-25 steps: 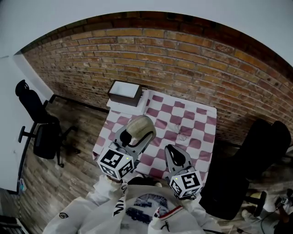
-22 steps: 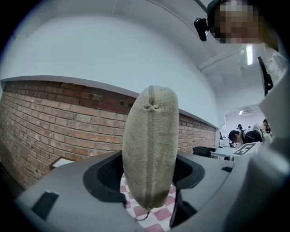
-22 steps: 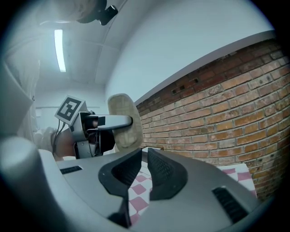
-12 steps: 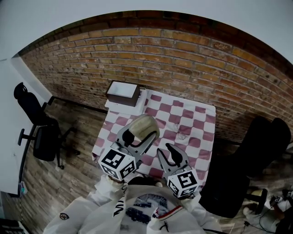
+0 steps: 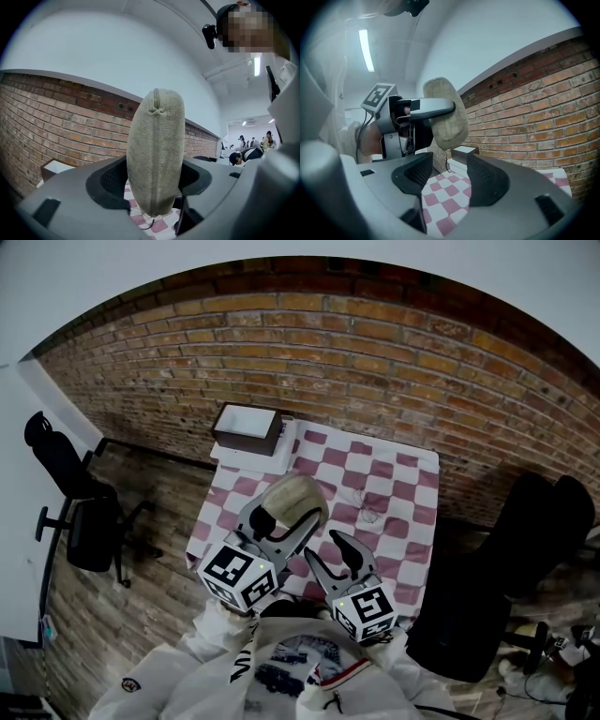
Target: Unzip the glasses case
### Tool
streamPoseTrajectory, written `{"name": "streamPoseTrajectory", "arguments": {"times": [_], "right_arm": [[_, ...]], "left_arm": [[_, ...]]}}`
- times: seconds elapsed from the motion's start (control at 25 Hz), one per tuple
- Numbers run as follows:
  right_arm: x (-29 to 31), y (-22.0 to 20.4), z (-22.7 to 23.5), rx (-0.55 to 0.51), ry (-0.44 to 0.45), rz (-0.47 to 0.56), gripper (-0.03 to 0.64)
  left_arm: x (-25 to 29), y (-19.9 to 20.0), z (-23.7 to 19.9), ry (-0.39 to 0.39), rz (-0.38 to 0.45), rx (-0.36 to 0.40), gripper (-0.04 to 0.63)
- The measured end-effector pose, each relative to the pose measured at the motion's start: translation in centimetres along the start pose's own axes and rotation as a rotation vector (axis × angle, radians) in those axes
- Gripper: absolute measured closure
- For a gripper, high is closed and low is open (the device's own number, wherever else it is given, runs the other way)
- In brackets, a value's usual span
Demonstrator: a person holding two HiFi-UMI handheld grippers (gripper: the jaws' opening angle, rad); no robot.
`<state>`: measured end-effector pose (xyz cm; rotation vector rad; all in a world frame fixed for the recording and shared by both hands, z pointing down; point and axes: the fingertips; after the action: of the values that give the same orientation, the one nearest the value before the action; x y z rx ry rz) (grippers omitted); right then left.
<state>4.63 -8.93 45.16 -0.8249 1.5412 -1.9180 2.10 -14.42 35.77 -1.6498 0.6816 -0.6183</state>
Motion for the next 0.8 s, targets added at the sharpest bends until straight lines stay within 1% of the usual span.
{"name": "streamPoseTrajectory", "arguments": {"times": [0.12, 0.28, 0.4, 0.52, 0.8], "right_arm": [[0.3, -0.1, -0.5, -0.001, 0.018, -0.003, 0.397], [0.7, -0.1, -0.7, -0.011, 0.019, -0.002, 0.399], [1.0, -0.2, -1.1, -0.017, 0.031, -0.005, 0.399], [1.3, -0.3, -1.2, -0.024, 0.028, -0.009, 0.399], [1.5, -0.3, -1.1, -0.034, 0.027, -0.002, 0.4]], "left_arm": [[0.0, 0.3, 0.4, -0.008, 0.005, 0.001, 0.311], [0.0, 0.6, 0.5, -0.012, 0.011, -0.001, 0.311], [0.0, 0.8, 0.5, -0.016, 0.014, -0.014, 0.311], [0.0, 1.0, 0.7, -0.022, 0.016, -0.032, 0.311], [0.0, 1.3, 1.6, -0.041, 0.021, -0.032, 0.311]]}}
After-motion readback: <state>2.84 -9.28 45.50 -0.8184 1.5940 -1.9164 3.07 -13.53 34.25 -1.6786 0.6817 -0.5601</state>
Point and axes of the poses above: the fingertips, and each gripper's own axes: x forward along the fingers, z to its right, y out of its top
